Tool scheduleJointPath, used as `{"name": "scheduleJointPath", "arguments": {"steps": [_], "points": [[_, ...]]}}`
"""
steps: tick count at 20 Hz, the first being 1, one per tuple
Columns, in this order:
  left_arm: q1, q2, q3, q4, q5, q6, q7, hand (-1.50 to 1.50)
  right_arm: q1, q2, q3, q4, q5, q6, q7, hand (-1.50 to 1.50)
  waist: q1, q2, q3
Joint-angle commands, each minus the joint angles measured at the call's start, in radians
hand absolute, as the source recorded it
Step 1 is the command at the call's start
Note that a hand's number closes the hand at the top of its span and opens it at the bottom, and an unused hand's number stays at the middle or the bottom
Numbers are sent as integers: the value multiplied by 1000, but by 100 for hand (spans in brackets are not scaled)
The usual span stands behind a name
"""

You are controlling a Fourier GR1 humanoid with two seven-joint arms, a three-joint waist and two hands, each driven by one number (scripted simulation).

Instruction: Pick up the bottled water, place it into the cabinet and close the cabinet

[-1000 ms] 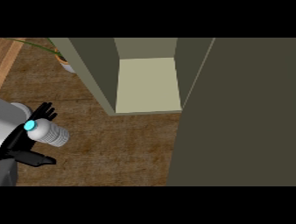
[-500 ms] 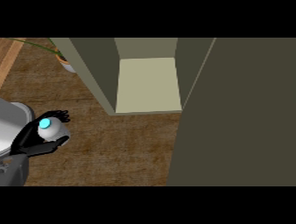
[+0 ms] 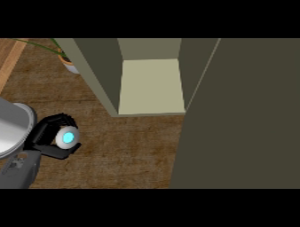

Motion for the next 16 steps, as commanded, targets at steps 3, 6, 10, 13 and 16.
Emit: {"name": "scheduleJointPath", "arguments": {"steps": [3,6,10,13,16], "points": [[6,-137,11,-18,-8,227,-163,150,21,7,68,-57,99,-35,28,-150,12,-4,2],[18,-275,36,-83,16,446,-93,150,-3,-4,1,9,56,-30,4,-150,34,-8,5],[20,-312,2,-144,86,441,-75,150,58,-40,63,-176,87,-46,96,-150,24,-12,5],[8,-314,-94,-198,198,443,-12,150,29,-39,57,-141,115,-62,95,-150,24,-13,4],[21,-316,-186,-271,310,471,48,150,48,-70,19,-111,66,-38,34,-150,27,-10,5]]}}
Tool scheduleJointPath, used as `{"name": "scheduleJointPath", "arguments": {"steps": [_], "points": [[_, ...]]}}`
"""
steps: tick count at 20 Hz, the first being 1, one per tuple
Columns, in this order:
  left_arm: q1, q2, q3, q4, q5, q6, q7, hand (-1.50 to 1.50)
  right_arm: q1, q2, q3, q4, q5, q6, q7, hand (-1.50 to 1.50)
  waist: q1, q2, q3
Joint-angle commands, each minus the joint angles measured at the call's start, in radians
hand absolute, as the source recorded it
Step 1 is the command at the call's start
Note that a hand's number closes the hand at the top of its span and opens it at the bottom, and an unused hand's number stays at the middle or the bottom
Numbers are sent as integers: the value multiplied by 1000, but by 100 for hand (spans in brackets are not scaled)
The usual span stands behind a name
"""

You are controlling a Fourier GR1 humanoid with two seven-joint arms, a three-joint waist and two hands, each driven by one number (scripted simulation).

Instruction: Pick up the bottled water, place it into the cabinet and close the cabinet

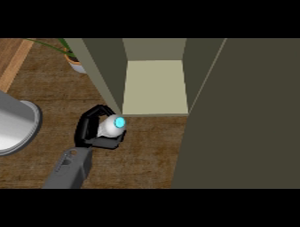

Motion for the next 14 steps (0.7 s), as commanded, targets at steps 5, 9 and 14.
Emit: {"name": "scheduleJointPath", "arguments": {"steps": [5,9,14], "points": [[83,-16,-230,-299,235,81,223,150,34,-12,50,-74,99,-22,26,-150,8,0,0],[5,-16,-339,-390,293,240,338,150,2,4,46,-53,96,-43,14,-150,2,-1,0],[-64,-16,-484,-396,395,408,373,150,59,-48,56,-70,63,-35,-40,-150,-25,1,0]]}}
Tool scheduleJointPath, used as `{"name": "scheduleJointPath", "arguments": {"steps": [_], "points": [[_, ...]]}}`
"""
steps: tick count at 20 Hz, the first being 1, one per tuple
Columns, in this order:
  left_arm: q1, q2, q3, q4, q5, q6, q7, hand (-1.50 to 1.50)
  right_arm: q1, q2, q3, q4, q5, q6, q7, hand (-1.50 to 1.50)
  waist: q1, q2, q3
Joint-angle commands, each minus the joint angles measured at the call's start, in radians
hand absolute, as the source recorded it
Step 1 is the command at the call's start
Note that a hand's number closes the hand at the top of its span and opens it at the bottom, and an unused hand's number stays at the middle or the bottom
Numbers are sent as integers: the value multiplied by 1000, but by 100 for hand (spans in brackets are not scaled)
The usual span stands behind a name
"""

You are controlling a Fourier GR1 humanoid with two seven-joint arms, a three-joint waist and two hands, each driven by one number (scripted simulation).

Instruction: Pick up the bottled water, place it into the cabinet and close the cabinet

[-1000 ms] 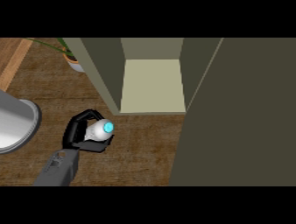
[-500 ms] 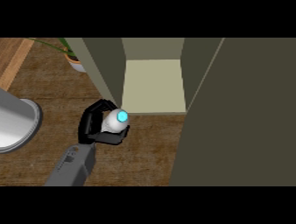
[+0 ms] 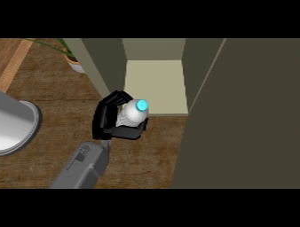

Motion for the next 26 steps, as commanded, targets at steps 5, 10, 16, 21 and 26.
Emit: {"name": "scheduleJointPath", "arguments": {"steps": [5,10,16,21,26], "points": [[-220,-15,-110,-65,38,239,193,150,-23,7,3,-25,84,-11,7,-150,2,1,0],[-340,-15,-131,113,113,272,159,150,37,-45,-36,-102,16,23,19,-150,-9,5,0],[-375,-15,-107,230,200,290,111,150,68,-54,-28,-146,21,11,17,-150,-15,6,0],[-433,-15,-100,338,247,328,69,150,61,-54,-29,-159,20,7,45,-150,-20,7,-1],[-565,-15,-50,533,221,342,39,150,77,-60,-31,-81,-8,22,-52,-150,-28,13,0]]}}
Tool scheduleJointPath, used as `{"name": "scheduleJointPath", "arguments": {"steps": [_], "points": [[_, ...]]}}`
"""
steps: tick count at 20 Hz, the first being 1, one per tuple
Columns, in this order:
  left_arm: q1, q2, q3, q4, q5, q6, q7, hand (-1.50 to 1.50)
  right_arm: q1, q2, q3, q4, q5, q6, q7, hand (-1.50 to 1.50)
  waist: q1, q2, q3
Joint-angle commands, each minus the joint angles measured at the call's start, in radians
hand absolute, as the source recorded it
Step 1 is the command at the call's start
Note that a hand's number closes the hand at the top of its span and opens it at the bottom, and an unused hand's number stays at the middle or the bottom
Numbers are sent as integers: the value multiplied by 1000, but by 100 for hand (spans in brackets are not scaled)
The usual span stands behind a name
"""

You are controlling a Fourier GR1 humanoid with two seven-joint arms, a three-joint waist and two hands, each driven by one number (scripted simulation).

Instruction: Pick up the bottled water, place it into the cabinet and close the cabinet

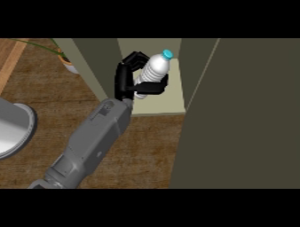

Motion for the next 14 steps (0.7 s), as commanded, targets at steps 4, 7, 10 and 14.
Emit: {"name": "scheduleJointPath", "arguments": {"steps": [4,7,10,14], "points": [[-92,0,23,207,1,71,-84,150,79,-45,-26,-67,-20,23,-51,-150,-16,5,1],[-111,0,31,272,26,75,-141,150,67,-23,18,-9,-6,25,-104,-150,-33,12,0],[-153,12,78,339,-2,30,-163,150,60,-44,-23,-63,-32,30,-57,-150,-13,10,0],[-218,12,59,401,-34,66,-145,150,79,-71,-33,-92,-43,43,-45,-150,-22,10,0]]}}
